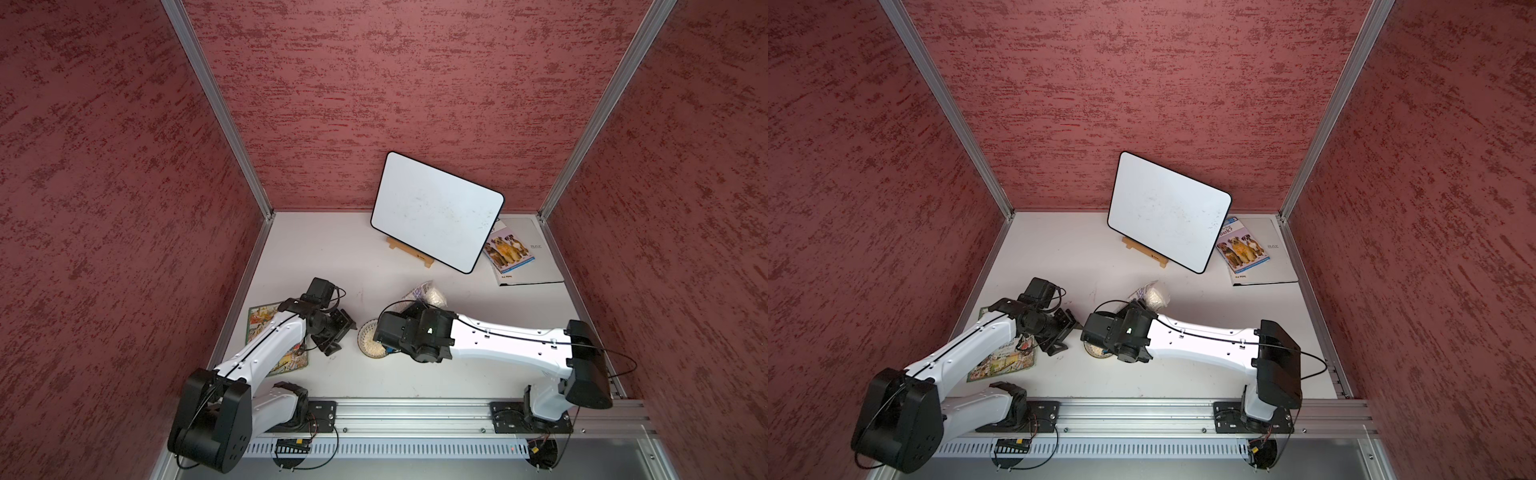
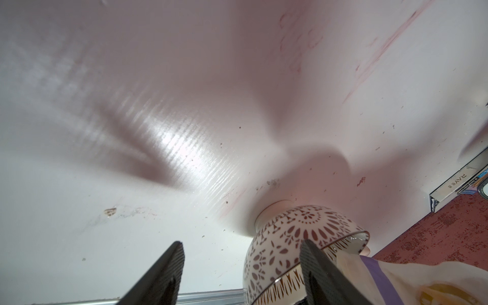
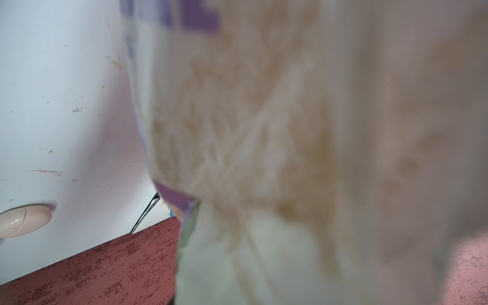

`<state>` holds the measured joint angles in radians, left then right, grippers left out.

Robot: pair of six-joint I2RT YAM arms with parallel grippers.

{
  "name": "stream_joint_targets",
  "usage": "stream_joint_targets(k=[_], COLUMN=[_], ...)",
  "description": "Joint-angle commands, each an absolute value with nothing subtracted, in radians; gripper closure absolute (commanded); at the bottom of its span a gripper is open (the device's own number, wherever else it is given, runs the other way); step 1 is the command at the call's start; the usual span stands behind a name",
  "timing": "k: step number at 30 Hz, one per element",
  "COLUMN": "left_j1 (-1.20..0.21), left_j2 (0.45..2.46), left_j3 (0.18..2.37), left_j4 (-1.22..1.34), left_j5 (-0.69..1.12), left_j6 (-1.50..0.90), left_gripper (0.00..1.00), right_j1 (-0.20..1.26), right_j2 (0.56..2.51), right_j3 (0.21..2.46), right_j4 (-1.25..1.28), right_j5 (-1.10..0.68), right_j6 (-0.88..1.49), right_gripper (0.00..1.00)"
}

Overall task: Pour the oats into the breakfast bowl
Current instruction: Pour the oats into the bowl.

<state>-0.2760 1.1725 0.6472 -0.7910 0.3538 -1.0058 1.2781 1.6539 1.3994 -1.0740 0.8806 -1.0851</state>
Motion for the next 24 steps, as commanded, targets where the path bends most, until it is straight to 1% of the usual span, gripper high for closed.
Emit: stream_joint_targets(k=[1, 5, 7, 10, 13, 17, 21, 24], left_j1=[-0.281, -0.281, -0.281, -0.281, -0.281, -0.281, -0.281, -0.281], left_j2=[1.178, 1.182, 1.176, 1.177, 1.175, 1.168, 1.175, 1.178], left_j3=[0.667, 0.673, 0.667, 0.665, 0.668, 0.662, 0.673, 0.668], left_j4=[-0.786, -0.795, -0.789, -0.784, -0.795, -0.783, -0.797, -0.783], left_j5=[0.337, 0.337, 0.337, 0.341, 0.338, 0.339, 0.338, 0.34], left_j6=[-1.006, -1.0, -1.006, -1.008, -1.008, -1.011, -1.002, -1.007], left_gripper=[0.28, 0.28, 0.28, 0.28, 0.28, 0.28, 0.28, 0.28], right_j1=[1.288, 1.289, 1.294, 1.294, 1.296, 1.297, 1.299, 1.302], right_j2=[1.637, 1.626, 1.643, 1.641, 1.646, 1.658, 1.638, 1.67], right_j3=[1.425, 1.453, 1.463, 1.422, 1.474, 1.422, 1.472, 1.438], right_j4=[-1.065, -1.04, -1.073, -1.053, -1.063, -1.091, -1.056, -1.077], right_j5=[0.963, 0.971, 0.957, 0.958, 0.953, 0.955, 0.956, 0.942], right_j6=[-1.076, -1.089, -1.075, -1.092, -1.055, -1.071, -1.06, -1.078], right_gripper=[1.0, 1.0, 1.0, 1.0, 1.0, 1.0, 1.0, 1.0])
